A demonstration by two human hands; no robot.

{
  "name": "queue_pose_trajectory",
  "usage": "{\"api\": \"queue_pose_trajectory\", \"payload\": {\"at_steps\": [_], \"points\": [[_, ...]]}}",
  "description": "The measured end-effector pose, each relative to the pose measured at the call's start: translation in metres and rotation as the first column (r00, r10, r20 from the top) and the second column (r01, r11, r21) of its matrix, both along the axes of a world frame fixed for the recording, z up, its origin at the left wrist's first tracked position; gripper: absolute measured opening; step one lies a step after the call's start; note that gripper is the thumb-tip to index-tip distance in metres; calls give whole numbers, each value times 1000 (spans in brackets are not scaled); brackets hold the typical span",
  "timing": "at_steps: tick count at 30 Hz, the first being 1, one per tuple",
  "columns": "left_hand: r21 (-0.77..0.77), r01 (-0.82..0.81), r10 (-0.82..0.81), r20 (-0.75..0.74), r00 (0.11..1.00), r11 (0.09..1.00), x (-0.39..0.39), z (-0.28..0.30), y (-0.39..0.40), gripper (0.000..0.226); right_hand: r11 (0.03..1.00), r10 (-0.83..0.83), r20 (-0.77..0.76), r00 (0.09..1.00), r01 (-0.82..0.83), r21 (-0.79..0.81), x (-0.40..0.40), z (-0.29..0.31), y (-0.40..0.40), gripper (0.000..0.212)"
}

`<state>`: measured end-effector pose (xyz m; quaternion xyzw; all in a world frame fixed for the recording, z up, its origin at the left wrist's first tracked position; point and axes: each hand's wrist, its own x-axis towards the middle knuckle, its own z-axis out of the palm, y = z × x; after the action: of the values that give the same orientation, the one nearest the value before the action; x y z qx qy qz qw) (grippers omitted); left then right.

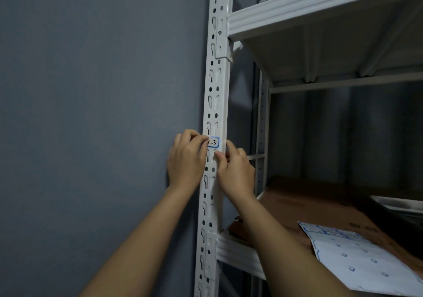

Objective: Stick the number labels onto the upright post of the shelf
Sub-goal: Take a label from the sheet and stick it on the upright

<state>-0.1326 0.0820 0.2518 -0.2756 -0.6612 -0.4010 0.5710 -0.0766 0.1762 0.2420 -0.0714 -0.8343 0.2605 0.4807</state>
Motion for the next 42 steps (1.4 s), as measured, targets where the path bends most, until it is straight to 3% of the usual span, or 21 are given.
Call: {"api": "queue_pose_trajectory", "payload": {"at_steps": [4, 7, 17, 23, 29, 33, 42], "points": [[-36, -147, 143, -109, 984, 988, -3, 1, 1, 4, 1000, 2, -3, 1000, -2, -7, -1, -1, 1, 41], [-72, -238, 222, -178, 959, 969, -2, 4, 1, 12, 1000, 6, -19, 1000, -6, -2, -1, -2, 0, 41], [-136, -374, 333, -253, 908, 917, -3, 16, 0, 23, 1000, -14, -15, 1000, 14, 15, -2, -4, 0, 43], [-174, -315, 268, -246, 931, 933, -3, 11, -4, 19, 1000, -1, -9, 1000, 1, 17, -1, -4, 0, 42], [-158, -77, 69, -55, 996, 984, -2, -3, -13, 10, 1000, 2, -12, 1000, -2, 17, 1, -4, -2, 42], [-140, -10, 15, 33, 999, 990, -3, -3, -18, 14, 1000, 4, -21, 1000, -3, 2, 2, -4, -2, 41], [-152, -59, 50, -57, 997, 987, -5, 0, -10, 9, 1000, -21, 1, 1000, 20, 16, 2, -3, -3, 43]]}}
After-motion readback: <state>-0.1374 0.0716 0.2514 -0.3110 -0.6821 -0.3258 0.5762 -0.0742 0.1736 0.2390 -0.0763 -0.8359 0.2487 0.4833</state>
